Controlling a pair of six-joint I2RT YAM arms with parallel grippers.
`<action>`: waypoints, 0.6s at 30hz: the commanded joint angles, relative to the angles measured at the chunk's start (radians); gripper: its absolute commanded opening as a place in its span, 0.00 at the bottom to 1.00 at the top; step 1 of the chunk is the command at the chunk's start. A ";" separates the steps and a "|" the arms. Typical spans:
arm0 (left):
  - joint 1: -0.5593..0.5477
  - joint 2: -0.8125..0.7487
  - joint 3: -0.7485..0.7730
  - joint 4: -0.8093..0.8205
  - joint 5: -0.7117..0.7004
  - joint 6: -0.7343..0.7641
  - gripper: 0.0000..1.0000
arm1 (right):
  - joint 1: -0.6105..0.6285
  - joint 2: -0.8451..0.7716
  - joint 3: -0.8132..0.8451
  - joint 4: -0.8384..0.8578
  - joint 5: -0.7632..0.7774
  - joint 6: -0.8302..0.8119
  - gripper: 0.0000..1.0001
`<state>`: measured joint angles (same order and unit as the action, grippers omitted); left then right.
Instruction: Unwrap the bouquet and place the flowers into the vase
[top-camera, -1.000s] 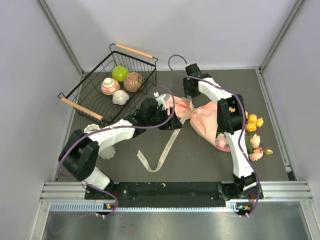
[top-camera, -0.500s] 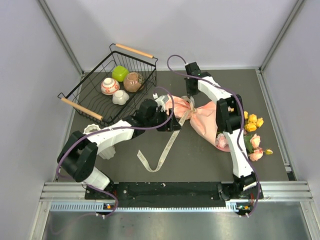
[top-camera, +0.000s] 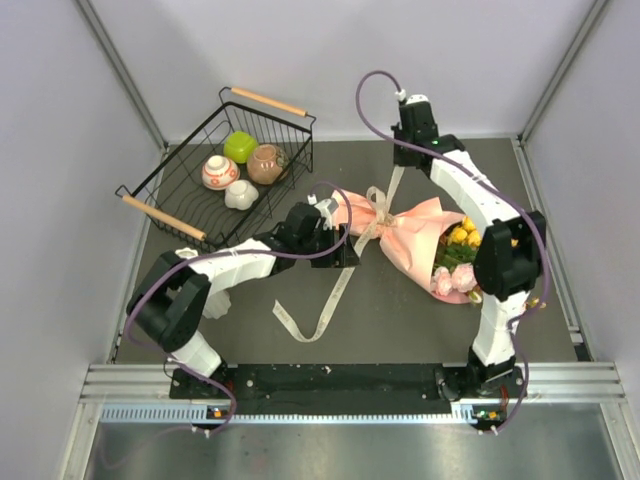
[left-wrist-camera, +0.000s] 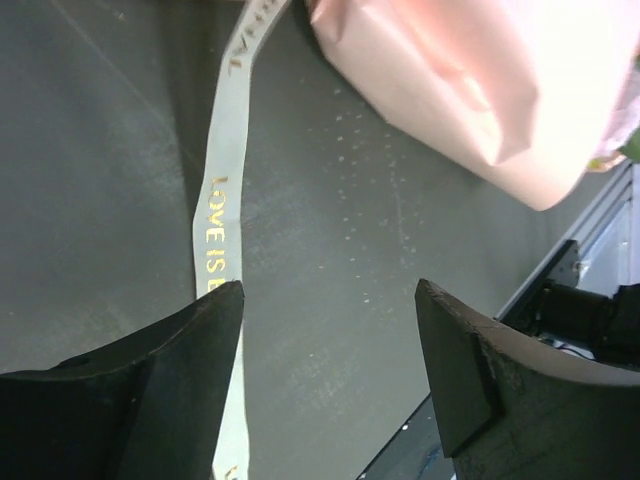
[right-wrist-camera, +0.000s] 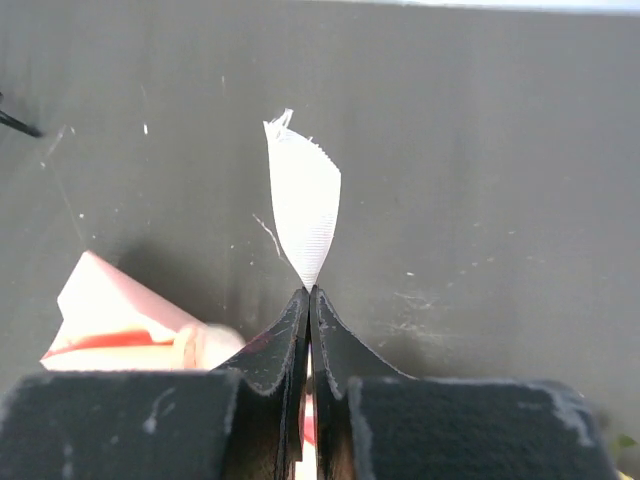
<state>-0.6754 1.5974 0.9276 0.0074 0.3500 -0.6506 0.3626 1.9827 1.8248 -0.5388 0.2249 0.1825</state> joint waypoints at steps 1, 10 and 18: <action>-0.003 0.050 -0.006 -0.003 -0.037 0.013 0.72 | -0.002 -0.154 -0.059 0.063 0.062 -0.012 0.00; -0.003 0.087 -0.121 0.078 -0.022 -0.073 0.42 | -0.004 -0.337 -0.044 0.069 0.086 -0.031 0.00; -0.003 0.047 -0.225 0.126 -0.039 -0.084 0.38 | -0.054 -0.369 0.083 0.068 0.119 -0.057 0.00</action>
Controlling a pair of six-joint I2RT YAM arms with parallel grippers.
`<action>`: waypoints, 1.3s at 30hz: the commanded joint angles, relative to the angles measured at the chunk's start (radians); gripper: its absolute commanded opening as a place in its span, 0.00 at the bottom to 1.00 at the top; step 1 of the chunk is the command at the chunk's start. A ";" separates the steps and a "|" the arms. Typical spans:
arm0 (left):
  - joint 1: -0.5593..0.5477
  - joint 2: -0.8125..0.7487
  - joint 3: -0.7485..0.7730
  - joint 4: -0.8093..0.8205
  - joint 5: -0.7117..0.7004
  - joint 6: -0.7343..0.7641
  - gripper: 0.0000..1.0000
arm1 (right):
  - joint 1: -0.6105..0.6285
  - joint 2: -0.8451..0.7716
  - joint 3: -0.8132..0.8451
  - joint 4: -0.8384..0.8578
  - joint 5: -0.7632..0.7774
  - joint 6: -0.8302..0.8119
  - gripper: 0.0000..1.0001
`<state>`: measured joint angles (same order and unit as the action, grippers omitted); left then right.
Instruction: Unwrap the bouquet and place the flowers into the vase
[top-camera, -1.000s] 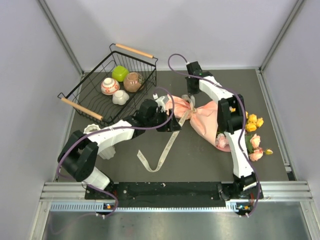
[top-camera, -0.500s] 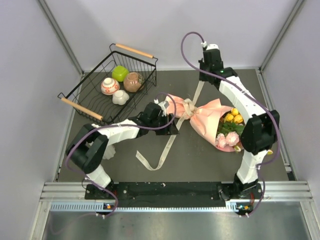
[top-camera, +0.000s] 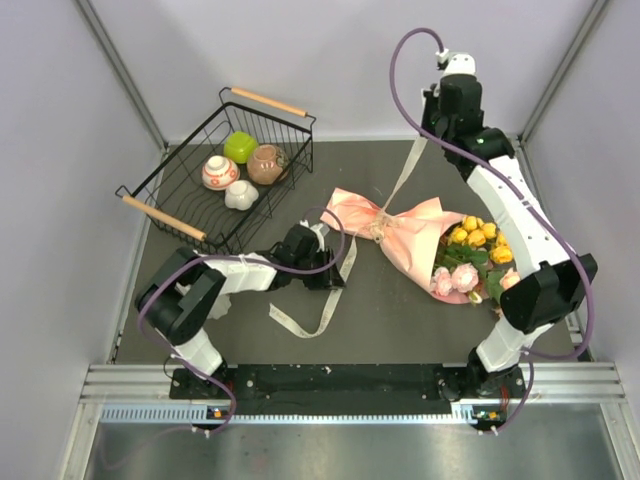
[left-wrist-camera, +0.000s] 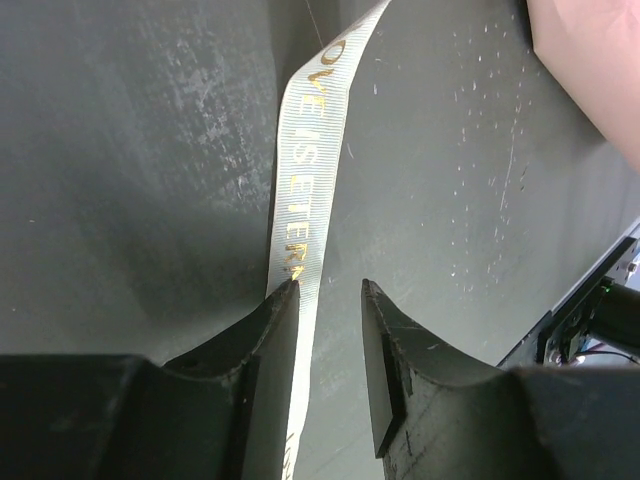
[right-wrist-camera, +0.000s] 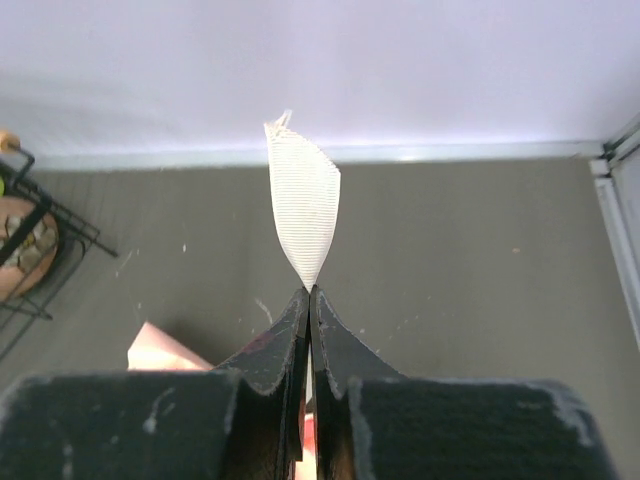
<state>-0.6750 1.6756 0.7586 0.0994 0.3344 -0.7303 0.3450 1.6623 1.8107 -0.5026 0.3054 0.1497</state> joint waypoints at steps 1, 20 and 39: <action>-0.003 -0.039 -0.064 0.037 -0.029 -0.003 0.37 | -0.046 -0.058 0.113 0.032 0.031 -0.024 0.00; -0.003 -0.261 -0.154 -0.033 -0.049 0.081 0.39 | -0.290 0.134 0.427 0.052 0.029 0.002 0.00; -0.037 -0.084 0.277 0.161 0.190 0.175 0.42 | -0.354 0.148 0.063 -0.145 -0.342 0.247 0.74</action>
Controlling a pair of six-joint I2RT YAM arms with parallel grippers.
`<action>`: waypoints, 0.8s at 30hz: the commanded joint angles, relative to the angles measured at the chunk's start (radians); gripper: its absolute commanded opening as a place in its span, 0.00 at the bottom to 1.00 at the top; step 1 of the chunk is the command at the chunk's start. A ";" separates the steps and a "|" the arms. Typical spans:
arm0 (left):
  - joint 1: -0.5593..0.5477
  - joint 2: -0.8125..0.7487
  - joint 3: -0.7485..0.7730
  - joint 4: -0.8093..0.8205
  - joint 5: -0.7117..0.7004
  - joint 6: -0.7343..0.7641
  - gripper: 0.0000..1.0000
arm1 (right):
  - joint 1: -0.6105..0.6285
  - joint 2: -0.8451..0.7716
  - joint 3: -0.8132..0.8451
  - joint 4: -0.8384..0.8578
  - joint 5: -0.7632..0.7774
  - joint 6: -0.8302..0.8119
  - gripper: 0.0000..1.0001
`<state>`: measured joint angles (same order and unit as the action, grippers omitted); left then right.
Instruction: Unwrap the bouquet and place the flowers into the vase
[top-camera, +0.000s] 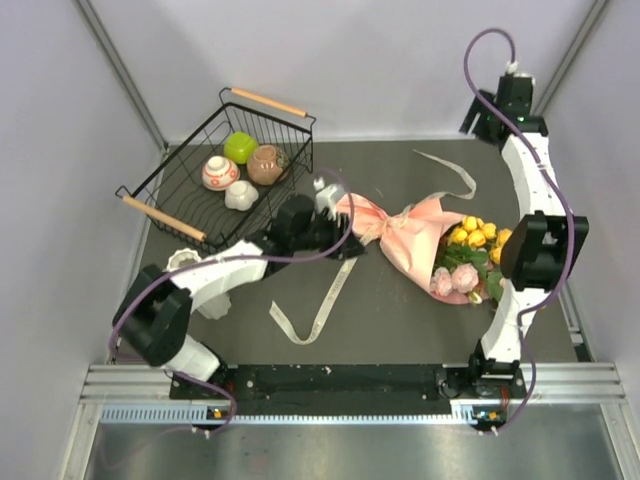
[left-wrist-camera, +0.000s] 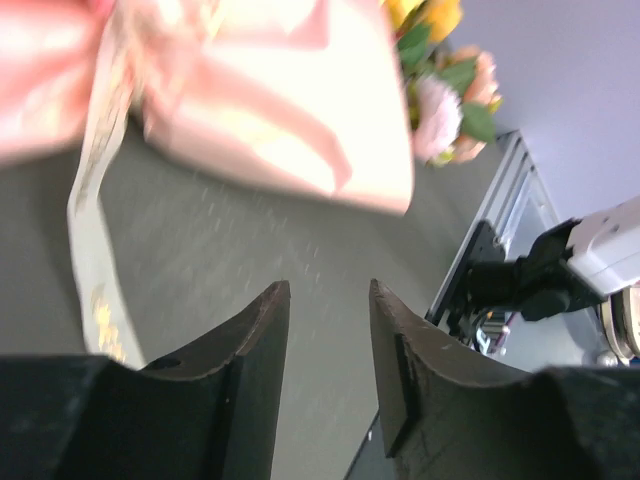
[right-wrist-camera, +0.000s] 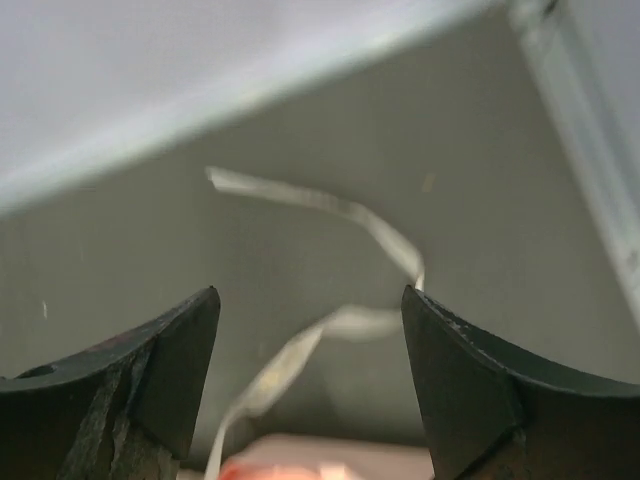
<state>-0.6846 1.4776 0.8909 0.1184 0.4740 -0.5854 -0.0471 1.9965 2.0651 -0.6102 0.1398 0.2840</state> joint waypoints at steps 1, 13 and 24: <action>-0.039 0.145 0.179 0.142 0.042 0.035 0.41 | 0.076 -0.223 -0.241 -0.019 -0.198 0.132 0.74; -0.058 0.572 0.632 0.015 -0.092 0.097 0.16 | 0.161 -0.622 -1.022 0.460 -0.575 0.425 0.02; -0.061 0.636 0.730 -0.177 -0.232 0.219 0.15 | 0.179 -0.660 -1.249 0.576 -0.666 0.411 0.00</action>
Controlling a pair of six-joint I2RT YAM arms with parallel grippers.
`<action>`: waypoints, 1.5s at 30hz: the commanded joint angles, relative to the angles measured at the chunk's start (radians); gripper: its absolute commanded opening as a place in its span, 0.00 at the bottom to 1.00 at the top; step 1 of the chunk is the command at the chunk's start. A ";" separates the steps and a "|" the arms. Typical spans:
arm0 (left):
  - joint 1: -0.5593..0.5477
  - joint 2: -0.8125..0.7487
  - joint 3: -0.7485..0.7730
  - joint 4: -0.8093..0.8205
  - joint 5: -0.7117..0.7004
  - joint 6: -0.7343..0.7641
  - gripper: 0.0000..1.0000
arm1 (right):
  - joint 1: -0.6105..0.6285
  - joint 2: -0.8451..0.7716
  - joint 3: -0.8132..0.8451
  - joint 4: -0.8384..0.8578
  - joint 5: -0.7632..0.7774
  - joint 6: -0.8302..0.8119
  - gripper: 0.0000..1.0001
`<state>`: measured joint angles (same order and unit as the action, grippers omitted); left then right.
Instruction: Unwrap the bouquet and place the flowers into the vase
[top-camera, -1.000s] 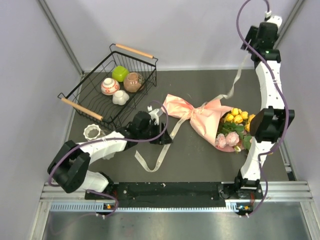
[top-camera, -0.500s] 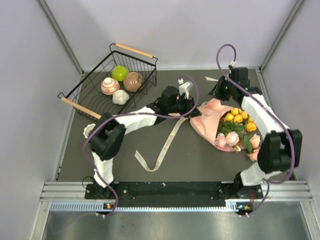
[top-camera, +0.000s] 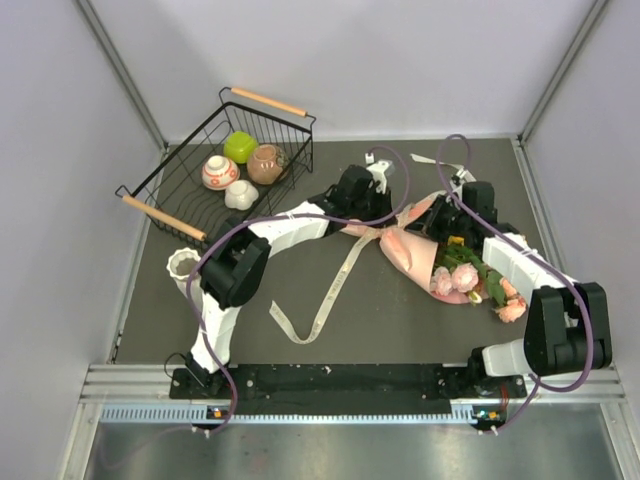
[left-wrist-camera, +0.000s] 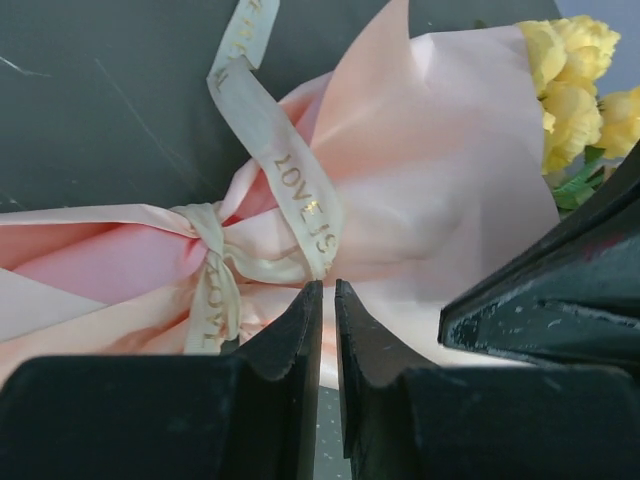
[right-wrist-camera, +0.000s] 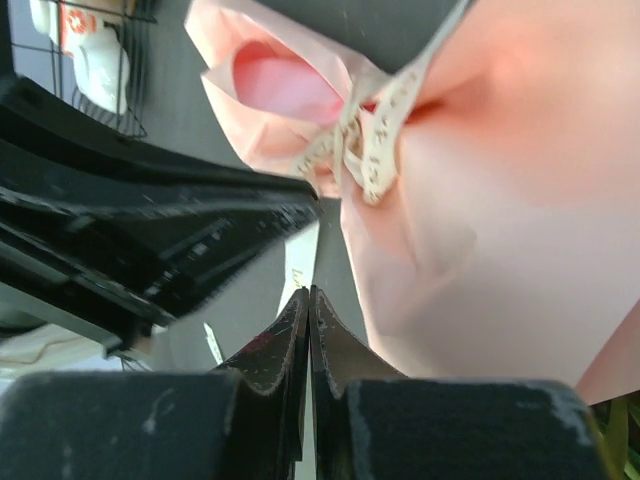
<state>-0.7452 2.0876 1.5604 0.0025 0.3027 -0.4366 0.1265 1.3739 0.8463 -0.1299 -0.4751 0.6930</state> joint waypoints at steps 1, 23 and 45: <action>0.000 0.037 0.079 -0.073 -0.066 0.075 0.15 | 0.007 -0.038 -0.041 0.099 -0.053 -0.003 0.00; -0.028 0.080 0.190 -0.260 -0.255 0.200 0.22 | 0.007 -0.009 -0.105 0.102 -0.007 -0.070 0.00; -0.033 0.040 0.154 -0.220 -0.251 0.183 0.25 | 0.007 0.011 -0.125 0.121 -0.033 -0.073 0.00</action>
<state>-0.7761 2.1490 1.6905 -0.2333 0.0544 -0.2588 0.1280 1.3888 0.7258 -0.0452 -0.4976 0.6388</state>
